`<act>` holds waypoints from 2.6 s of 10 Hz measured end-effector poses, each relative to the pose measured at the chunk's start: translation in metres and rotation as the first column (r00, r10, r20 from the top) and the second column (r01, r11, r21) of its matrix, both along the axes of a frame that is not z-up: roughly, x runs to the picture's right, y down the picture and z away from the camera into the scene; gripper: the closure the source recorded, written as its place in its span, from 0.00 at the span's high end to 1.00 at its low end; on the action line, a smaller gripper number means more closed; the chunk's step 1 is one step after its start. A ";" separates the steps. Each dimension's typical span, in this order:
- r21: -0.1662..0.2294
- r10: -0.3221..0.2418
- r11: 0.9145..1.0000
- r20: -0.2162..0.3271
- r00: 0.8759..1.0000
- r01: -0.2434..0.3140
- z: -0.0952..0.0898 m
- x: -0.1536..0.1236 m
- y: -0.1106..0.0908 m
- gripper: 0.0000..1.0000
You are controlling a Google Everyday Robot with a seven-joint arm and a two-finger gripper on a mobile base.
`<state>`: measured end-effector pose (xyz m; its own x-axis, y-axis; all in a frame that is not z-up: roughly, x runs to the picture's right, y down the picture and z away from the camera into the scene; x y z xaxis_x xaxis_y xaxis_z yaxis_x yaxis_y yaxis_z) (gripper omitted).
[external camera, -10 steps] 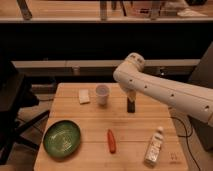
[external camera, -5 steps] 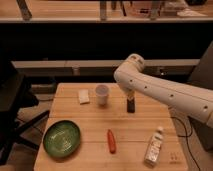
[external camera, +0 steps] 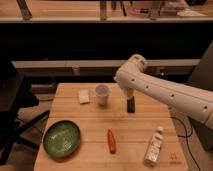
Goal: Pick up the ceramic cup
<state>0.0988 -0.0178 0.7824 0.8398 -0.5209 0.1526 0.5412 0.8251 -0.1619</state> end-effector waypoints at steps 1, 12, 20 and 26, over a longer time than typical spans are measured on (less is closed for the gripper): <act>-0.001 -0.003 1.000 0.015 1.000 0.003 0.001 -0.002 -0.001 0.80; -0.036 -0.037 0.998 0.115 0.993 0.042 0.022 -0.019 0.003 0.80; -0.069 -0.070 0.994 0.176 0.982 0.084 0.038 -0.028 0.011 0.80; -0.099 -0.105 0.987 0.221 0.970 0.129 0.046 -0.035 0.018 0.80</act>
<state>0.0639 0.0000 0.8289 0.7152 -0.5828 0.3858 0.6650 0.7373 -0.1191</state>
